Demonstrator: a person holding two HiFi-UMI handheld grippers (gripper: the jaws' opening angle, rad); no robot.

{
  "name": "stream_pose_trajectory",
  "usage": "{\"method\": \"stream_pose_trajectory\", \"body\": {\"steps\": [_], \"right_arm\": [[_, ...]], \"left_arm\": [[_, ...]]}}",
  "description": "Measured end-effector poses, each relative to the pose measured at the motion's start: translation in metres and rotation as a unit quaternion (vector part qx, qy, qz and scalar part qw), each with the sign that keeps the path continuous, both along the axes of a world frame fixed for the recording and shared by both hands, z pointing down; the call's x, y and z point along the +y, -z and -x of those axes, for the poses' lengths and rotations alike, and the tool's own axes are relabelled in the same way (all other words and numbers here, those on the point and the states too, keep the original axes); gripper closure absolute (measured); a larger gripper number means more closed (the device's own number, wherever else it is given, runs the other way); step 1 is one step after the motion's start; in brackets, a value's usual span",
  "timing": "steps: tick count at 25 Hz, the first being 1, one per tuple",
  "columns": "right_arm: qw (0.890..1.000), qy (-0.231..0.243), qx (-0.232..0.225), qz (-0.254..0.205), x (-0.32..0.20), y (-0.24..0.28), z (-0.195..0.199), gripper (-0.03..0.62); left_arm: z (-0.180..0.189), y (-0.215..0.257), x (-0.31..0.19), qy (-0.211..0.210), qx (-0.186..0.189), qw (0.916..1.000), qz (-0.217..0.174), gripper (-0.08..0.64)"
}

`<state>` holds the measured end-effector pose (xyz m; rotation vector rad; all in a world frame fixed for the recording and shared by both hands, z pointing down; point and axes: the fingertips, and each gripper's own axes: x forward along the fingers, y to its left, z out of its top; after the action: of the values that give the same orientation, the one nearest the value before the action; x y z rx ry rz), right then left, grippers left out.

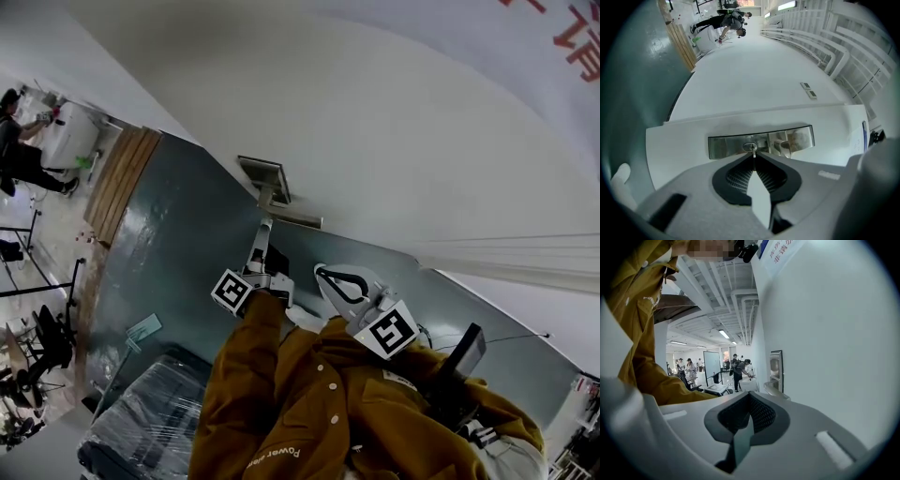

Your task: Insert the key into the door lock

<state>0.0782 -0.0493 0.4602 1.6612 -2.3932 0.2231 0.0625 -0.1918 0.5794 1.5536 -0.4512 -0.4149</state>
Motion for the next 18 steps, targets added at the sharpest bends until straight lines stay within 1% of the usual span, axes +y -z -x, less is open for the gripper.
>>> {"method": "stream_pose_trajectory", "body": {"steps": [6, 10, 11, 14, 15, 18], "right_arm": [[1.0, -0.013, -0.01, -0.002, 0.001, -0.005, -0.01, 0.584], [1.0, -0.016, -0.012, -0.001, 0.006, -0.009, -0.01, 0.584], [1.0, -0.016, -0.012, -0.002, 0.008, -0.01, -0.009, 0.584], [1.0, -0.019, -0.018, -0.008, 0.01, -0.01, -0.012, 0.584], [1.0, -0.02, -0.019, -0.009, 0.009, -0.009, -0.013, 0.584], [0.999, -0.025, -0.023, -0.013, 0.01, -0.009, -0.01, 0.584]], "left_arm": [[-0.009, -0.003, -0.011, -0.001, -0.002, 1.0, 0.001, 0.534], [-0.01, -0.009, -0.012, 0.0, 0.006, 0.9999, 0.014, 0.534], [-0.011, -0.011, -0.012, -0.001, 0.013, 0.9997, 0.021, 0.534], [-0.022, -0.016, -0.019, -0.005, 0.06, 0.9964, 0.06, 0.534], [-0.028, -0.016, -0.024, -0.008, 0.067, 0.9956, 0.065, 0.534], [-0.033, -0.015, -0.029, -0.016, 0.056, 0.9967, 0.056, 0.532]]}}
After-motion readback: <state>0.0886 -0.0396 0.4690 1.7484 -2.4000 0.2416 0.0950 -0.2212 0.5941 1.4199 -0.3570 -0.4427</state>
